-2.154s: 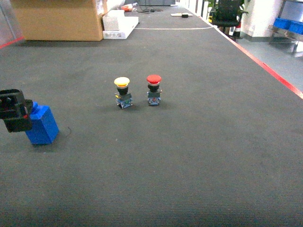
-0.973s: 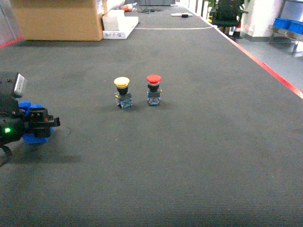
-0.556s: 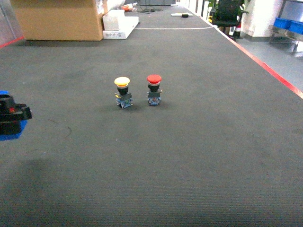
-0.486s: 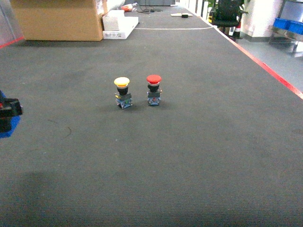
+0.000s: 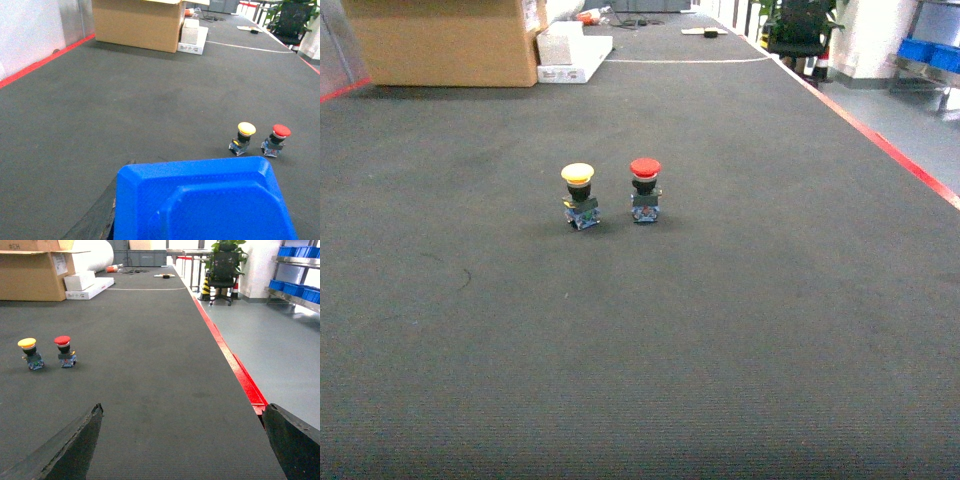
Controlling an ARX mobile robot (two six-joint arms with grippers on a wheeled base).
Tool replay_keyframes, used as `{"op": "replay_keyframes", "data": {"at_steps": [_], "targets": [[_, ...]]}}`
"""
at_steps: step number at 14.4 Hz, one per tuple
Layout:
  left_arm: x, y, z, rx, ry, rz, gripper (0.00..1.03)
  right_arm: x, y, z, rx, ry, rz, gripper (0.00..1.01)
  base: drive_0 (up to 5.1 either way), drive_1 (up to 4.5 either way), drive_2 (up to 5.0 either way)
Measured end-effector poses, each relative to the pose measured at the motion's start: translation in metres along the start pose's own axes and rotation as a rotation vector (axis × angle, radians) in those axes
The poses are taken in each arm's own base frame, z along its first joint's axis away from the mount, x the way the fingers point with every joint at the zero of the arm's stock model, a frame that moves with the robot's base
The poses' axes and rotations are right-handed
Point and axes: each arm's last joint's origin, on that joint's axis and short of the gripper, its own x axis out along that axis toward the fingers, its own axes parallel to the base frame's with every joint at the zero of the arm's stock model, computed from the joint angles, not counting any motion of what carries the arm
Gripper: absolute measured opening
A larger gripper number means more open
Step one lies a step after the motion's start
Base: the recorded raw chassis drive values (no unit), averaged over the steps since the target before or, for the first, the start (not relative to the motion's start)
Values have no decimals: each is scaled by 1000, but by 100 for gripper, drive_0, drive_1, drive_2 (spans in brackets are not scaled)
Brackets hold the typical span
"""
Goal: Pick blue part to blue bin on bottom shelf
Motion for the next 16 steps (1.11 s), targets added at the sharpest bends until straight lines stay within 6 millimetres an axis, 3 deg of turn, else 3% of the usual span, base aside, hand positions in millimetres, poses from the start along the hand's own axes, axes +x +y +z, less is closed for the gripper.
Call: {"op": "replay_keyframes", "data": {"at_steps": [2, 4, 12, 16], "targets": [[-34, 1, -1, -25, -9, 22, 44, 0, 0, 0, 0, 0, 0, 98, 0, 0, 0], [-50, 0, -4, -53, -10, 18, 44, 0, 0, 0, 0, 0, 0, 98, 0, 0, 0], [-48, 0, -13, -3, 13, 25, 44, 0, 0, 0, 0, 0, 0, 98, 0, 0, 0], [-48, 0, -13, -5, 10, 24, 44, 0, 0, 1, 0, -5, 0, 98, 2, -244, 249]]}}
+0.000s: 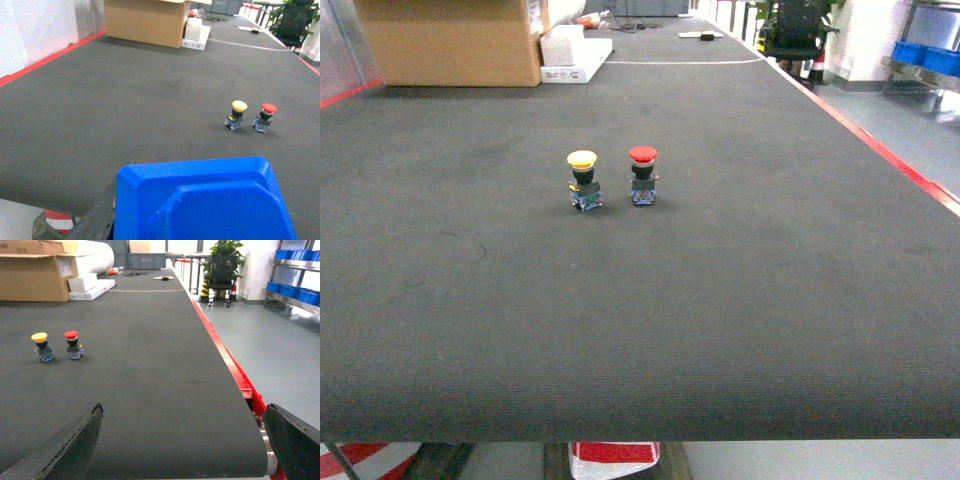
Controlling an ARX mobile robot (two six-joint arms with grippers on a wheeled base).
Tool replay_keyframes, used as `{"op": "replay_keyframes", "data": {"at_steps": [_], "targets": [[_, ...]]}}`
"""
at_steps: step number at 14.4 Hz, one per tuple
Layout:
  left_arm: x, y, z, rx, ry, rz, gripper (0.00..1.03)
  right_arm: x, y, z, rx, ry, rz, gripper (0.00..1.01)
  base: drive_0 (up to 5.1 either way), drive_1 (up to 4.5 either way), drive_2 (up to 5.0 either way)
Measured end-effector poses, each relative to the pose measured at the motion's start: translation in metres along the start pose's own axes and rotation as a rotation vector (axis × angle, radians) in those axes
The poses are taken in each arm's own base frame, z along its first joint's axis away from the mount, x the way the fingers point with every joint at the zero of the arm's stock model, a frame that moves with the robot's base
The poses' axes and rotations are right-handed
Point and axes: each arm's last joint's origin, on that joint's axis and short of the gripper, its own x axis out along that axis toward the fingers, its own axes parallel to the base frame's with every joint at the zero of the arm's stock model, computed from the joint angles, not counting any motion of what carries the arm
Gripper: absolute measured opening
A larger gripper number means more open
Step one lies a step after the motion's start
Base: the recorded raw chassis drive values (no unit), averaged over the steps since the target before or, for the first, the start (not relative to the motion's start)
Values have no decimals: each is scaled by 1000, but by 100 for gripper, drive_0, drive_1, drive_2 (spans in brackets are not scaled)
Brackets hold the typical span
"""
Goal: Pick blue part to blue bin on bottom shelf
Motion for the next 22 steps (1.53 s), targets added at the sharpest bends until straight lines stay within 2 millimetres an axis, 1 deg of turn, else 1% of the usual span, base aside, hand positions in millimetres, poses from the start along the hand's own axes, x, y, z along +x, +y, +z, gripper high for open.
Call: {"op": "replay_keyframes", "data": {"at_steps": [22], "targets": [[0, 0, 0, 0, 0, 4, 44, 0, 0, 0, 0, 5, 0, 98, -157, -157, -157]]}}
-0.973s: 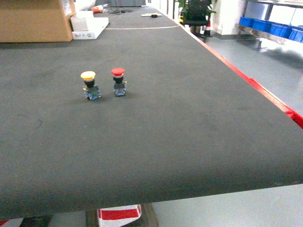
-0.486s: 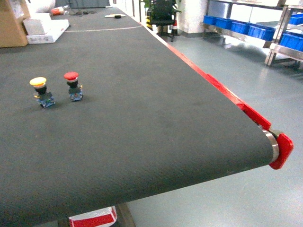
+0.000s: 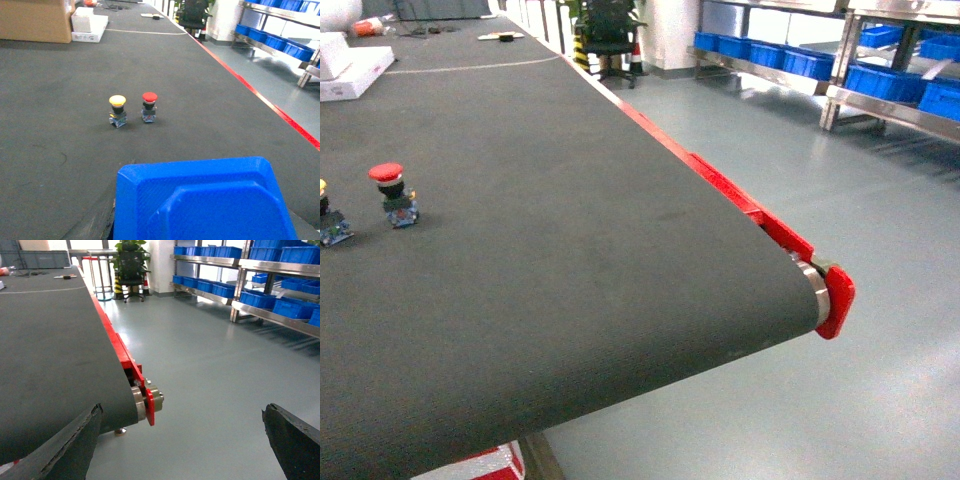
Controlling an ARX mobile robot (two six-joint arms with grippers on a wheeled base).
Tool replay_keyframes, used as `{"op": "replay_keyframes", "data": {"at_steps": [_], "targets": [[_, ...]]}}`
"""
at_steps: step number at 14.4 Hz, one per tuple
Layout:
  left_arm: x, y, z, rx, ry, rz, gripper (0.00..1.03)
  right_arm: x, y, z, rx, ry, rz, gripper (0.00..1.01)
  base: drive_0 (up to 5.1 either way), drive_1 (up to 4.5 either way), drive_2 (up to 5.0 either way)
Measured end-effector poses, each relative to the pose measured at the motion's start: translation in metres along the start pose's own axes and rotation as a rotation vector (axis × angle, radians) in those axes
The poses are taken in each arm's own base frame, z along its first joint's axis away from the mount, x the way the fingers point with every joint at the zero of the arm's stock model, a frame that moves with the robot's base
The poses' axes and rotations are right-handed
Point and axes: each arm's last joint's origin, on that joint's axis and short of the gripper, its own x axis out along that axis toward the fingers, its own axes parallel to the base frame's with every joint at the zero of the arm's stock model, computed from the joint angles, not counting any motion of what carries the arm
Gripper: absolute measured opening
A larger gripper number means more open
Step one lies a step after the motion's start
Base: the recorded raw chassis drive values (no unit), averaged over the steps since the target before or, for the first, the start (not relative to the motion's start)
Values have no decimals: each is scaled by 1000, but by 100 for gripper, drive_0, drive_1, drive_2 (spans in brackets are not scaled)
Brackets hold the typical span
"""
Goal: Pick blue part to blue bin on bottom shelf
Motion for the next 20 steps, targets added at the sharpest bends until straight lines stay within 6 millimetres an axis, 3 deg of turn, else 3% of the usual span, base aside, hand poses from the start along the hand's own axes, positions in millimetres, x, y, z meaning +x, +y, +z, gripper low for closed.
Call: {"op": "replay_keyframes", "data": {"at_steps": [20], "targets": [[0, 0, 0, 0, 0, 0, 44, 0, 0, 0, 0, 0, 0, 98, -161, -161, -161]]}}
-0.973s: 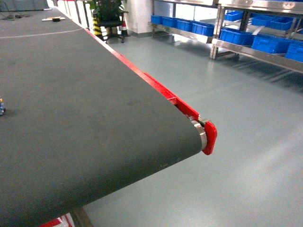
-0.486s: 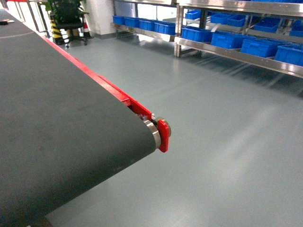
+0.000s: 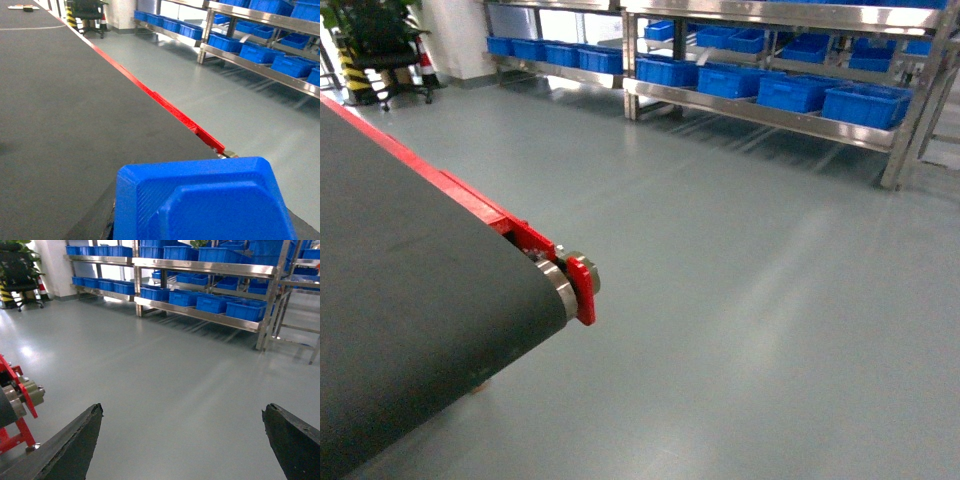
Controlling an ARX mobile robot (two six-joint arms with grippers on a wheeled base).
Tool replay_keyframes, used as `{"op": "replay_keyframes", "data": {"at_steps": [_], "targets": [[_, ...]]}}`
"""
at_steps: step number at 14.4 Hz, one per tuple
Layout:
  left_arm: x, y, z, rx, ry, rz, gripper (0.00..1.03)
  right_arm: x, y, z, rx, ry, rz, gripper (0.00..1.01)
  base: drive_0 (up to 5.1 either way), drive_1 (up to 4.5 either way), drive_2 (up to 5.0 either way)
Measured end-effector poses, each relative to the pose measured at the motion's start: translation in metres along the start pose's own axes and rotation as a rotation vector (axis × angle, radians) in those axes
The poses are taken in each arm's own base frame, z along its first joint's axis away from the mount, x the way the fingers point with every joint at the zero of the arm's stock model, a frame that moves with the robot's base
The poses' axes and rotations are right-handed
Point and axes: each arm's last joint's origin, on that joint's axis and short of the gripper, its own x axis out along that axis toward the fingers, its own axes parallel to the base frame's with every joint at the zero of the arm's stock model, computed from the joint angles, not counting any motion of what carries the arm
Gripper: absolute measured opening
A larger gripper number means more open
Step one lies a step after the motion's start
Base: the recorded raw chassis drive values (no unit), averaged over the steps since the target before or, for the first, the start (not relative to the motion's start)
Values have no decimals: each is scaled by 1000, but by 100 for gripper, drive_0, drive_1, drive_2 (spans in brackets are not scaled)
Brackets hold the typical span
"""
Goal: Pick blue part to blue bin on bottom shelf
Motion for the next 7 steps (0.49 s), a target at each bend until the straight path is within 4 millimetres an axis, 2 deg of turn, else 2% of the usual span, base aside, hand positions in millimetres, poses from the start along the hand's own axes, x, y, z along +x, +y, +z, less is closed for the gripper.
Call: {"op": "replay_keyframes", "data": {"at_steps": [7], "targets": [[0, 0, 0, 0, 0, 0, 44, 0, 0, 0, 0, 0, 0, 98, -162, -162, -162]]}}
